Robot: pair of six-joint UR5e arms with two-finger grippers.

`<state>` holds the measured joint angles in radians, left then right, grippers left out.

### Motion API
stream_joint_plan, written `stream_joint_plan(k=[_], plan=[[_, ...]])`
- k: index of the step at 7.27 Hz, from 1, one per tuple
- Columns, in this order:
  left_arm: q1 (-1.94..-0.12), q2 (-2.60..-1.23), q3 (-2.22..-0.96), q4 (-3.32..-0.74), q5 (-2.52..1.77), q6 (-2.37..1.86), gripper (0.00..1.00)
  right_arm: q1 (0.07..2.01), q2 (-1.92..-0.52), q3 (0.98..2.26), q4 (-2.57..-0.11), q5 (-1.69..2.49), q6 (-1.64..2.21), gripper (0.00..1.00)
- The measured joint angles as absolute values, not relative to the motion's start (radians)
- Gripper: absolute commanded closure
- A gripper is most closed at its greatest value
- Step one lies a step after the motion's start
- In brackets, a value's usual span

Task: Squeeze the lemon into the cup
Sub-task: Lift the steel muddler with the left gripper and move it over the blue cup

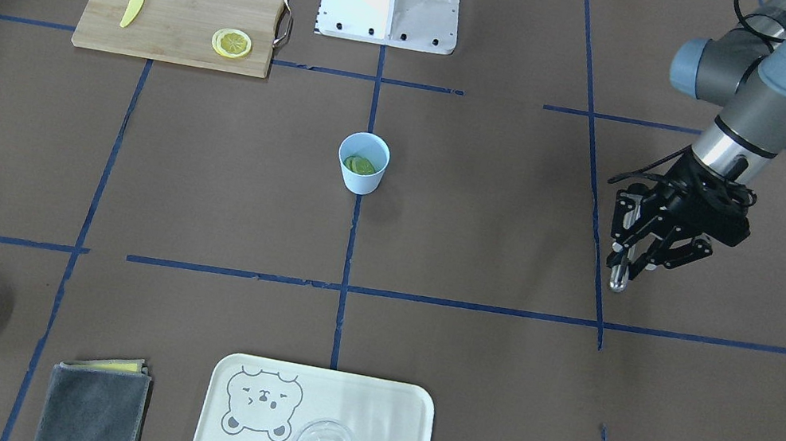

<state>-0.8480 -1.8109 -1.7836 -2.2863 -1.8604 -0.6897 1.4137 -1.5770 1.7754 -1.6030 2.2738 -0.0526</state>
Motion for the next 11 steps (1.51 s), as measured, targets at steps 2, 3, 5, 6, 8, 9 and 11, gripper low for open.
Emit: stream_joint_plan(k=[2, 3, 5, 6, 8, 9, 11], plan=[[-0.848, -1.906, -1.81, -2.403, -1.85, -0.734, 1.0, 1.422, -1.586, 1.775, -1.603, 2.272, -0.054, 0.0], [-0.846, -1.916, -1.807, -2.52, -1.82, -0.755, 1.0, 1.428, -1.587, 1.775, -1.603, 2.27, -0.054, 0.0], [-0.793, -1.928, -1.776, -2.763, -1.706, -0.761, 1.0, 1.445, -1.59, 1.774, -1.604, 2.267, -0.054, 0.0], [-0.736, -1.955, -1.736, -2.879, -1.647, -0.759, 1.0, 1.459, -1.594, 1.773, -1.607, 2.267, -0.054, 0.0], [-0.598, -2.043, -1.636, -3.058, -1.488, -0.682, 1.0, 1.498, -1.612, 1.775, -1.612, 2.27, -0.056, 0.0], [-0.536, -2.08, -1.604, -3.109, -1.416, -0.61, 1.0, 1.508, -1.619, 1.774, -1.612, 2.269, -0.056, 0.0], [-0.463, -2.113, -1.532, -3.211, -1.319, -0.515, 1.0, 1.514, -1.627, 1.772, -1.613, 2.269, -0.057, 0.0]])
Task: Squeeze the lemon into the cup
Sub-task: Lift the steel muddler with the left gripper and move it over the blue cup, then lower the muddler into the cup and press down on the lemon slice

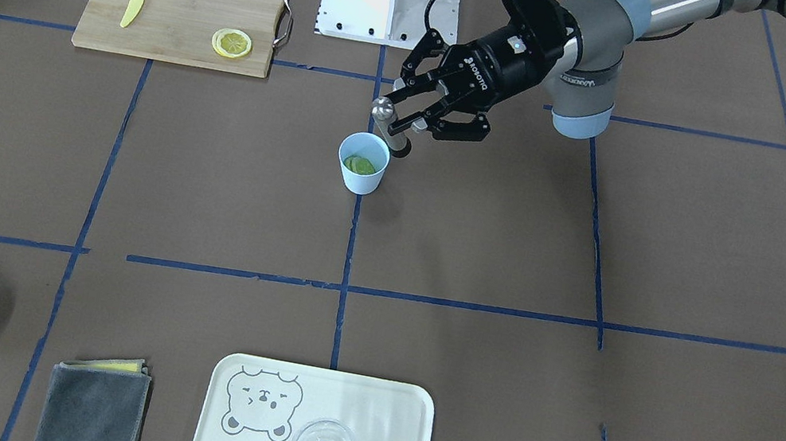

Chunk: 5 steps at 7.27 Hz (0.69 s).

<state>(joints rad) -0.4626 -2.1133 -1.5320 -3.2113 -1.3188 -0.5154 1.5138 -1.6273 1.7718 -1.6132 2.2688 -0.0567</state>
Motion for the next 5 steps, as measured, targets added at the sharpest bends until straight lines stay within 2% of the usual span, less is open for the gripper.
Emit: stream_joint_plan(k=[5], plan=[[-0.345, -2.181, -1.416, -3.259, -1.166, -0.416, 1.0, 1.518, -1.63, 1.768, -1.614, 2.269, -0.054, 0.0]])
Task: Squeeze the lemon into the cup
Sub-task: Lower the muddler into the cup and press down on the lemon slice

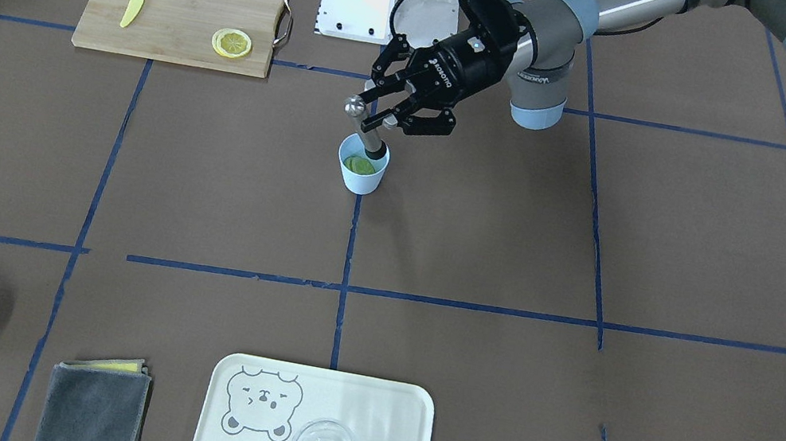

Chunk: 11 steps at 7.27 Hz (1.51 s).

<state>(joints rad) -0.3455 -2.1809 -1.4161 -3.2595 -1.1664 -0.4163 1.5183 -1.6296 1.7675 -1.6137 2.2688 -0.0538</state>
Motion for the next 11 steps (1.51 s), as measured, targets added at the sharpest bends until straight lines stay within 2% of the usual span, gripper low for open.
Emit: stream_joint_plan(k=[7, 11], plan=[[-0.3, -2.201, -1.321, -3.248, -1.127, -0.413, 1.0, 1.519, -1.624, 1.761, -1.612, 2.267, -0.048, 0.0], [-0.312, -2.201, -1.384, -3.25, -1.128, -0.413, 1.0, 1.519, -1.622, 1.759, -1.612, 2.266, -0.046, 0.0]])
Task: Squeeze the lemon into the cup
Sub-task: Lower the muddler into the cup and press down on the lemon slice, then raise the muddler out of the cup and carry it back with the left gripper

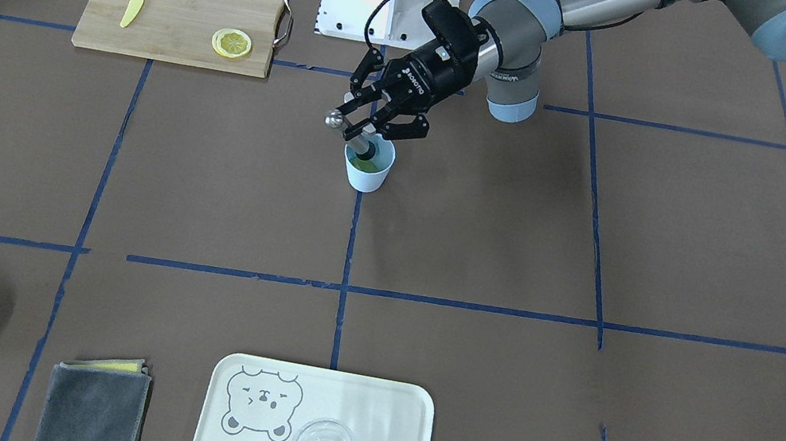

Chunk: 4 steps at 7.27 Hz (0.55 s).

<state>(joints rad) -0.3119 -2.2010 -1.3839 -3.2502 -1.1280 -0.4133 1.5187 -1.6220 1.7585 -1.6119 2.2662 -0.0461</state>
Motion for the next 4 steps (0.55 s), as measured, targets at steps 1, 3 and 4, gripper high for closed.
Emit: stream_joint_plan(k=[1, 3, 4], plan=[[-0.334, -2.198, -1.413, -3.253, -1.131, -0.415, 1.0, 1.519, -1.621, 1.756, -1.61, 2.266, -0.046, 0.0], [-0.391, -2.174, -1.483, -3.231, -1.191, -0.423, 1.0, 1.519, -1.622, 1.751, -1.605, 2.266, -0.045, 0.0], [-0.415, -2.151, -1.5, -3.193, -1.228, -0.463, 1.0, 1.519, -1.623, 1.751, -1.604, 2.266, -0.045, 0.0]])
